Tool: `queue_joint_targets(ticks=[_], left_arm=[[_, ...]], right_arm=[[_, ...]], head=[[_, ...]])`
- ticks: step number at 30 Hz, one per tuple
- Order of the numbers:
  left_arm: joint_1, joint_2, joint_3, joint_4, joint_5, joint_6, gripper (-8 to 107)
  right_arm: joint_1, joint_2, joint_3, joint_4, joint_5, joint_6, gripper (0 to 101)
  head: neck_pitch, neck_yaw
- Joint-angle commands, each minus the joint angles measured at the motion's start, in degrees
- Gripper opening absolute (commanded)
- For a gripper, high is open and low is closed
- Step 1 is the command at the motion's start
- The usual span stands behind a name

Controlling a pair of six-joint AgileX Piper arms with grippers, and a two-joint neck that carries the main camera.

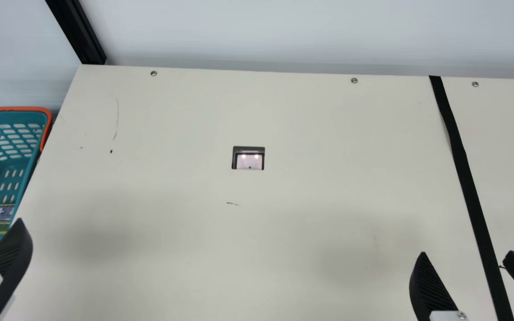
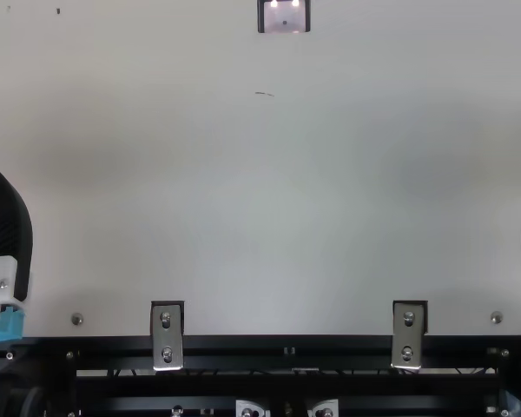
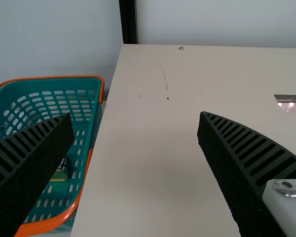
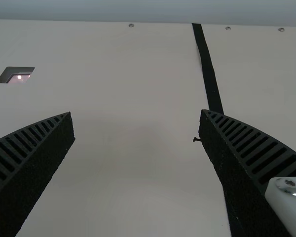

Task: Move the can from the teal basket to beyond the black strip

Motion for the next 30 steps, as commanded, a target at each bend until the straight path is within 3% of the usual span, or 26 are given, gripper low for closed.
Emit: queue_joint_targets(ticks=[1, 30], left_arm=[[0.00, 0.00, 0.00, 0.00, 0.00, 0.00, 90], [0.00, 0.00, 0.00, 0.00, 0.00, 0.00, 90]], right_arm=[[0.00, 0.00, 0.00, 0.00, 0.00, 0.00, 101], [0.00, 0.00, 0.00, 0.00, 0.00, 0.00, 101]], head=[[-0.15, 0.33], [-0.15, 0.33]])
